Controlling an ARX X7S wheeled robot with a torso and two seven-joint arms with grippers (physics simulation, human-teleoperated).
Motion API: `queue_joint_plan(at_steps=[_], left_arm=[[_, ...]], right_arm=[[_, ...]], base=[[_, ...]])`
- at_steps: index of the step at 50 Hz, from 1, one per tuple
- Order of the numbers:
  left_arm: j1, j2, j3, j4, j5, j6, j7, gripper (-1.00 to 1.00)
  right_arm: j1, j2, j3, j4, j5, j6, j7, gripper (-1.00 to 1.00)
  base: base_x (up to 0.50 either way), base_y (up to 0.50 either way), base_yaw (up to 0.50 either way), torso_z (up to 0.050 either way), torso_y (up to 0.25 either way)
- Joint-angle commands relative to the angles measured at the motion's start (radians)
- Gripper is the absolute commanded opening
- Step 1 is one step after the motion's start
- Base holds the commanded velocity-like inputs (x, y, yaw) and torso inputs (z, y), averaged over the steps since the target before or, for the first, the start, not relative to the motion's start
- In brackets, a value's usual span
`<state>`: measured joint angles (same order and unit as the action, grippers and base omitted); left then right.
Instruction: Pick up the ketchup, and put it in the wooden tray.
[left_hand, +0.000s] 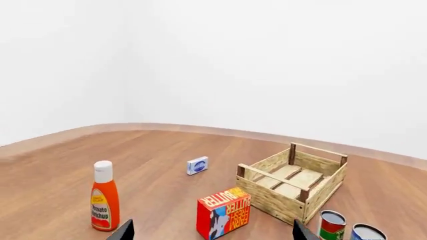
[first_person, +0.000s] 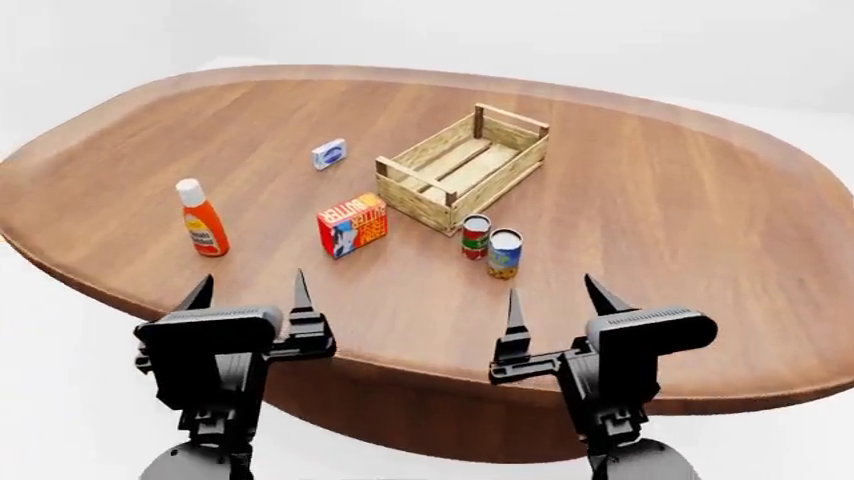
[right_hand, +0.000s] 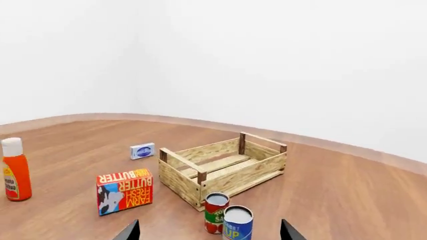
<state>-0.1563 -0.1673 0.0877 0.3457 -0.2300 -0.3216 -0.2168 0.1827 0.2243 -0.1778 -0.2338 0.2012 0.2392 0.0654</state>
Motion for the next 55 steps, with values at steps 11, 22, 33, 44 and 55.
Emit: queue_joint_plan(at_steps=[11,22,33,44,55], left_arm=[[-0.181,-0.041,0.084,0.057,-0.048,-0.206,0.043,1.00],[-0.213,-0.052,0.115,0.078,-0.058,-0.244,0.054,1.00],[-0.236,-0.049,0.092,0.057,-0.074,-0.249,0.039,1.00],[-0.258,-0.052,0.075,0.025,-0.075,-0.235,0.029,1.00],[-0.260,-0.056,0.070,0.016,-0.083,-0.231,0.024,1.00]], right_arm=[[0.132,0.040,-0.012,-0.056,0.013,0.204,0.018,1.00],[0.187,0.077,-0.017,-0.145,0.028,0.343,0.022,1.00],[0.186,0.083,-0.020,-0.158,0.037,0.343,0.018,1.00],[0.189,0.085,-0.026,-0.156,0.044,0.343,0.016,1.00],[0.211,0.075,-0.041,-0.121,0.041,0.330,0.015,1.00]], base=[[0.00,0.02,0.18,0.000,0.000],[0.08,0.02,0.00,0.000,0.000],[0.47,0.14,0.00,0.000,0.000],[0.48,0.14,0.00,0.000,0.000],[0.48,0.14,0.00,0.000,0.000]])
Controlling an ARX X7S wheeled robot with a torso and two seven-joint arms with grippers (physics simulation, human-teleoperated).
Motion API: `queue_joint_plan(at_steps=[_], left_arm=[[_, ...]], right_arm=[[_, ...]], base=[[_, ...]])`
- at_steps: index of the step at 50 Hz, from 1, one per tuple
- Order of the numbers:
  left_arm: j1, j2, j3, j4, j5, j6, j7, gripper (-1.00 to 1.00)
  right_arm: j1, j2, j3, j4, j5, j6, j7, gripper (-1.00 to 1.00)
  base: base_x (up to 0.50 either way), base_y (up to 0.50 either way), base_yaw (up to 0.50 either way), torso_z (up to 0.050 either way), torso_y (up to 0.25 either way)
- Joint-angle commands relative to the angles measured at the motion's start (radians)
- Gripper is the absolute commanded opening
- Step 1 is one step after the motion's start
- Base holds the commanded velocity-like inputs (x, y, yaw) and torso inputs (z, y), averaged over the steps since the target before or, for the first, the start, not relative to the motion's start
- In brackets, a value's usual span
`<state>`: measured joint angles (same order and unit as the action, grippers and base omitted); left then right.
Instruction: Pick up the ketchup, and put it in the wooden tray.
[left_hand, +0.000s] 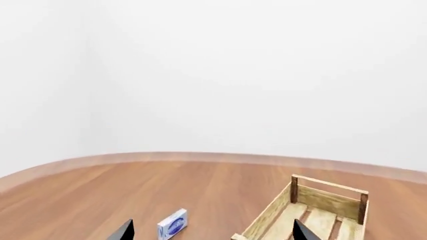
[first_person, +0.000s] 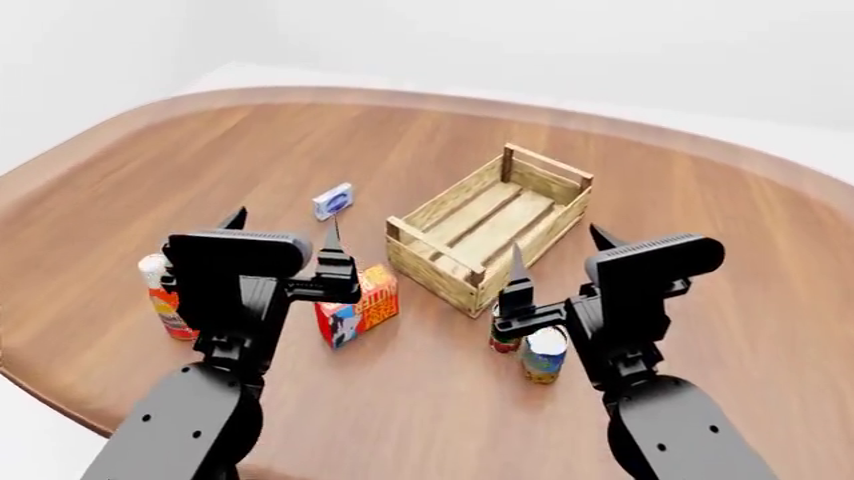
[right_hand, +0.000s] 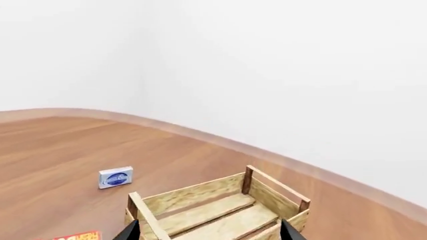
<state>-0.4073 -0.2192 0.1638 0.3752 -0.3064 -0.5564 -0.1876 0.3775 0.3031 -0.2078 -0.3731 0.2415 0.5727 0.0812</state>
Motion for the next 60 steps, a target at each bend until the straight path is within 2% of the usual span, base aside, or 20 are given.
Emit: queue_joint_plan(at_steps=[1,37,46,60], left_arm=[[-0.011,-0.004,-0.007,-0.016,-0.007,0.005,-0.005,1.00],[0.003,-0.021,-0.017,-0.025,-0.027,0.026,-0.018,1.00],[0.029,-0.049,-0.066,-0.004,-0.061,0.045,-0.006,1.00],[0.108,-0.146,-0.262,0.050,-0.127,0.017,-0.036,1.00]], right_arm=[[0.011,0.000,-0.008,0.011,0.003,-0.001,-0.001,1.00],[0.025,-0.001,-0.028,0.039,0.003,-0.020,0.009,1.00],[0.021,0.001,-0.019,0.028,0.015,-0.024,0.011,1.00],[0.024,0.005,-0.017,0.036,0.024,-0.034,0.009,1.00]], base=[[0.48,0.14,0.00,0.000,0.000],[0.48,0.14,0.00,0.000,0.001],[0.00,0.00,0.00,0.000,0.001],[0.00,0.00,0.00,0.000,0.000]])
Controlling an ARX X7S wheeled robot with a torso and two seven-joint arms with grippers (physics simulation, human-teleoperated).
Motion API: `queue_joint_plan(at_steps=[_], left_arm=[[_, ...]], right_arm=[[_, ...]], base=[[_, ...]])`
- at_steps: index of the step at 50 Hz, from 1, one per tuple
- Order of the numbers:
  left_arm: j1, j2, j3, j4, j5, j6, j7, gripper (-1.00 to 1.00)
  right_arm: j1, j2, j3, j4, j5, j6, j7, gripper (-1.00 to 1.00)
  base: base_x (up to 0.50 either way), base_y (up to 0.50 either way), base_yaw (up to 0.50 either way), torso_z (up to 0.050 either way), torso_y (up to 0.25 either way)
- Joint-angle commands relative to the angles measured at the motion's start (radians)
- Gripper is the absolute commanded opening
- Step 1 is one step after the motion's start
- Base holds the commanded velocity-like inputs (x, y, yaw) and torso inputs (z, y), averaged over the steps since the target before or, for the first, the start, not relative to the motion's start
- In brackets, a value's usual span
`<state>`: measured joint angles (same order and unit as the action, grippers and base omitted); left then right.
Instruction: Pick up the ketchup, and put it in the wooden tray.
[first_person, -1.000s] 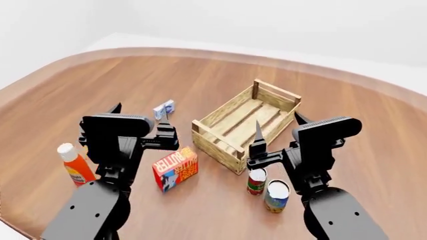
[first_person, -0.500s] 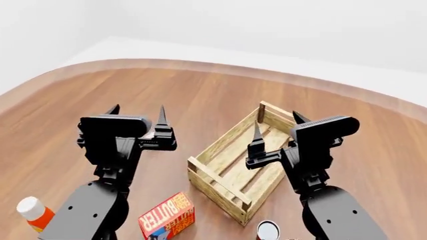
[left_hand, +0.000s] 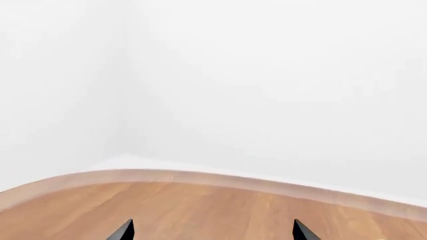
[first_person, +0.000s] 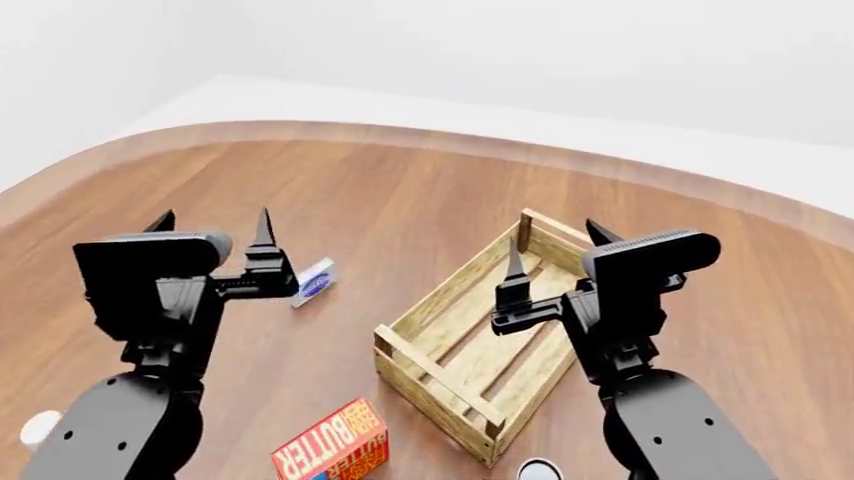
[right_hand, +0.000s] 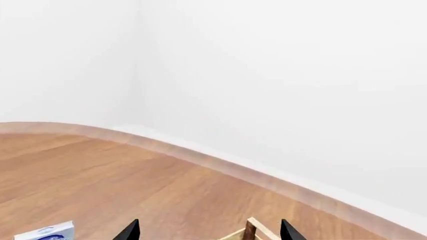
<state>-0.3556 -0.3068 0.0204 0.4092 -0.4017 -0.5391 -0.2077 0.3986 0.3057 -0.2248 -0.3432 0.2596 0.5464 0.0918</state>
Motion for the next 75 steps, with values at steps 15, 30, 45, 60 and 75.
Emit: queue_joint_plan(at_steps=[15,30,45,60,75], left_arm=[[0.240,-0.105,-0.334,0.157,-0.092,-0.007,-0.068,1.00],[0.418,-0.109,-0.467,0.180,-0.103,0.071,-0.022,1.00],[0.512,-0.079,-0.457,0.084,-0.039,0.197,0.048,1.00],[0.558,-0.043,-0.431,0.006,-0.012,0.271,0.083,1.00],[0.572,-0.021,-0.433,-0.075,0.021,0.330,0.083,1.00]], right_arm=[[0.028,0.001,-0.029,0.025,0.002,-0.019,-0.016,1.00],[0.056,0.000,-0.063,0.020,-0.017,-0.018,-0.011,1.00],[0.072,-0.016,-0.096,0.033,-0.037,-0.026,0.004,1.00],[0.058,-0.003,-0.107,-0.023,-0.043,0.014,0.028,1.00],[0.049,0.007,-0.111,-0.064,-0.040,0.041,0.042,1.00]], base=[[0.00,0.00,0.00,0.000,0.000],[0.00,0.00,0.00,0.000,0.000],[0.00,0.00,0.00,0.000,0.000],[0.00,0.00,0.00,0.000,0.000],[0.00,0.00,0.00,0.000,0.000]])
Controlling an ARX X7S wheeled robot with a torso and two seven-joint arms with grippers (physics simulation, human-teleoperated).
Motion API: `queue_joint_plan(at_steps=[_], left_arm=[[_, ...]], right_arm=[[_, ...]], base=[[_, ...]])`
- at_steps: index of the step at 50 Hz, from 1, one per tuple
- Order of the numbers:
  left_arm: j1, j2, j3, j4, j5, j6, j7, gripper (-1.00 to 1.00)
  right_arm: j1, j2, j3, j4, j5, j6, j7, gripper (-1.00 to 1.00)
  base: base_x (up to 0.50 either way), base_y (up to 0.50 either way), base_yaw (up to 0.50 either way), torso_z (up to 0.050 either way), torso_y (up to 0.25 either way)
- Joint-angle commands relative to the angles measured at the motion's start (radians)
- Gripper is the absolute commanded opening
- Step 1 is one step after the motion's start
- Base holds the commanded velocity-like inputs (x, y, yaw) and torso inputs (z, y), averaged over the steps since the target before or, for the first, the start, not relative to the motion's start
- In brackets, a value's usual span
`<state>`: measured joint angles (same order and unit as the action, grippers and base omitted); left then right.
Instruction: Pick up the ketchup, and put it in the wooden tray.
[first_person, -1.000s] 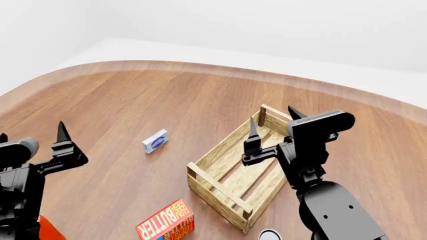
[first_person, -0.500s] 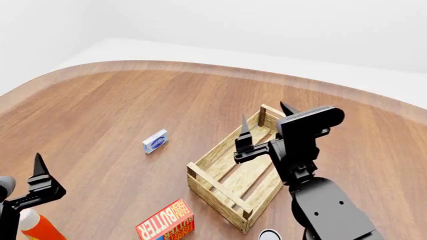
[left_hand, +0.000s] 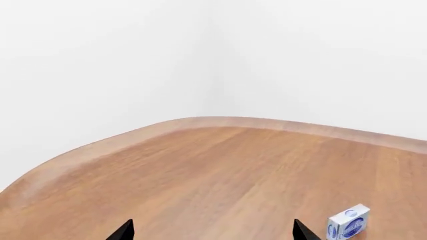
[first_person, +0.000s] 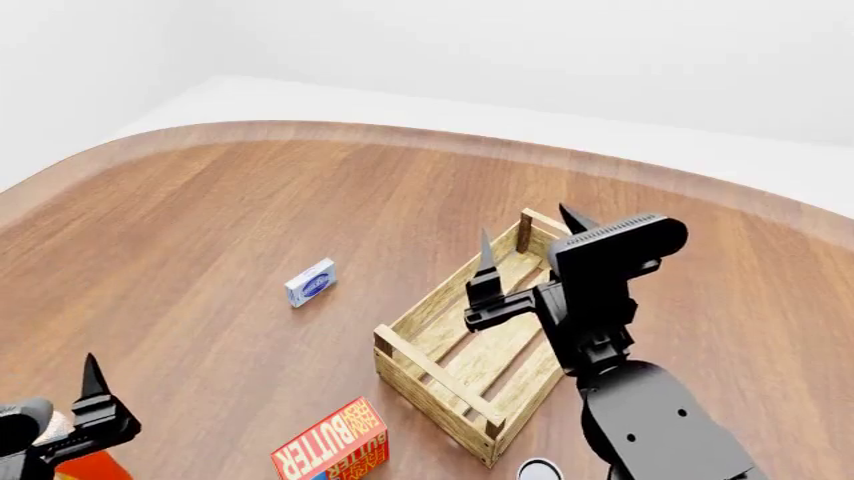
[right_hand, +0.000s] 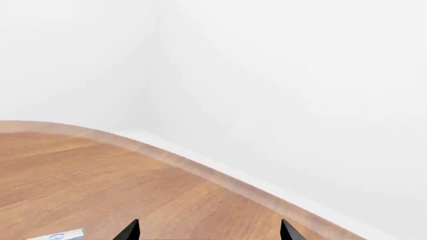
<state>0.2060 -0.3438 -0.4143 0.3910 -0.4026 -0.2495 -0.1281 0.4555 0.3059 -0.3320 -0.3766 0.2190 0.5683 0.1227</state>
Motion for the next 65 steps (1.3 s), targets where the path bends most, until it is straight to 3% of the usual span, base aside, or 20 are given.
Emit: queue_joint_plan(at_steps=[1,65], left_arm=[[0.010,0.017,0.002,-0.064,0.024,0.044,0.003,1.00],[-0.091,0.032,0.052,-0.386,0.098,0.110,-0.029,1.00]], right_arm=[[-0.009,0.008,-0.004,-0.033,0.002,0.021,0.012,1.00],[0.012,0.031,-0.017,-0.108,0.015,0.103,0.050,1.00]], base=[[0.00,0.00,0.00,0.000,0.000],[0.00,0.00,0.00,0.000,0.000]])
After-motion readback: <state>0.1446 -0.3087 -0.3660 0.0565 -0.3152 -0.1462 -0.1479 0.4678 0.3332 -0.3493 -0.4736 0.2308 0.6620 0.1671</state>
